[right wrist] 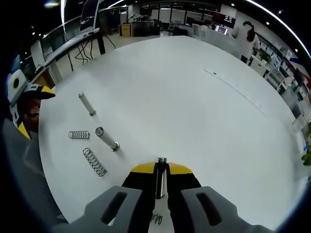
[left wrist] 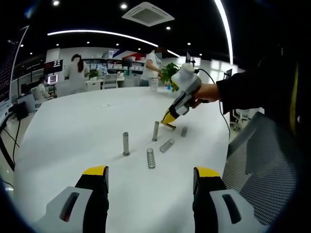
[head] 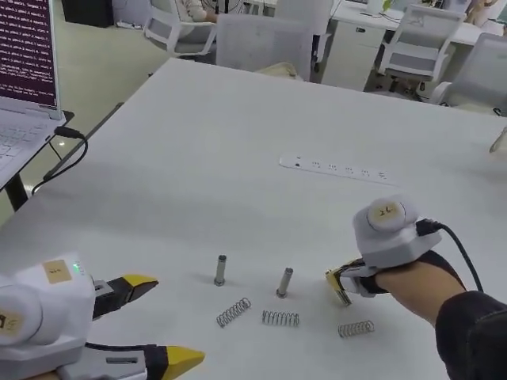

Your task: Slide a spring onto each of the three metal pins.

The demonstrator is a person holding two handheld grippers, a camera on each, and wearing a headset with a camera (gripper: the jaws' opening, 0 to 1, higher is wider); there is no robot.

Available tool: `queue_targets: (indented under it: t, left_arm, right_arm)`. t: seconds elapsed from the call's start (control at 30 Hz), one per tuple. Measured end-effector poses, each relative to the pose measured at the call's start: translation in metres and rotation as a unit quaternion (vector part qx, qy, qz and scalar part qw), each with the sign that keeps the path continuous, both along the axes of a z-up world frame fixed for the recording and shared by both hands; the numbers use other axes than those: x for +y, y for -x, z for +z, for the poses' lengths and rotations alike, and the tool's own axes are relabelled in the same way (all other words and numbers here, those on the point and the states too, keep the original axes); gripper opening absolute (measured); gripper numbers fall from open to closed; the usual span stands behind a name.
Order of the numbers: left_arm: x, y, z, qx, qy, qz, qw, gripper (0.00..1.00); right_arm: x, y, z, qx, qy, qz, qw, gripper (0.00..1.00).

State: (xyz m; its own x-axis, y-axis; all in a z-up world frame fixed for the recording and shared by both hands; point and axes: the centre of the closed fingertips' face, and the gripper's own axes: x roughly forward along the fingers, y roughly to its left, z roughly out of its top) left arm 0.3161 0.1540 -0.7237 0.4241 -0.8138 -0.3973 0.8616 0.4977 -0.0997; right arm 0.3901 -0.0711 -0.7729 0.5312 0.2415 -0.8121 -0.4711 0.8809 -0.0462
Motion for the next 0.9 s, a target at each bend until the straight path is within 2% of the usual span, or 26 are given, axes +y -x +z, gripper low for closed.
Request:
queue_targets:
  t: [0.9]
  left_arm:
    - [-0.005, 0.005, 0.009, -0.014, -0.004, -0.011, 0.9998, 0.67]
  right_arm:
    - [-0.01, 0.022, 0.019, -0.038, -0.022, -0.015, 0.9989, 0.04]
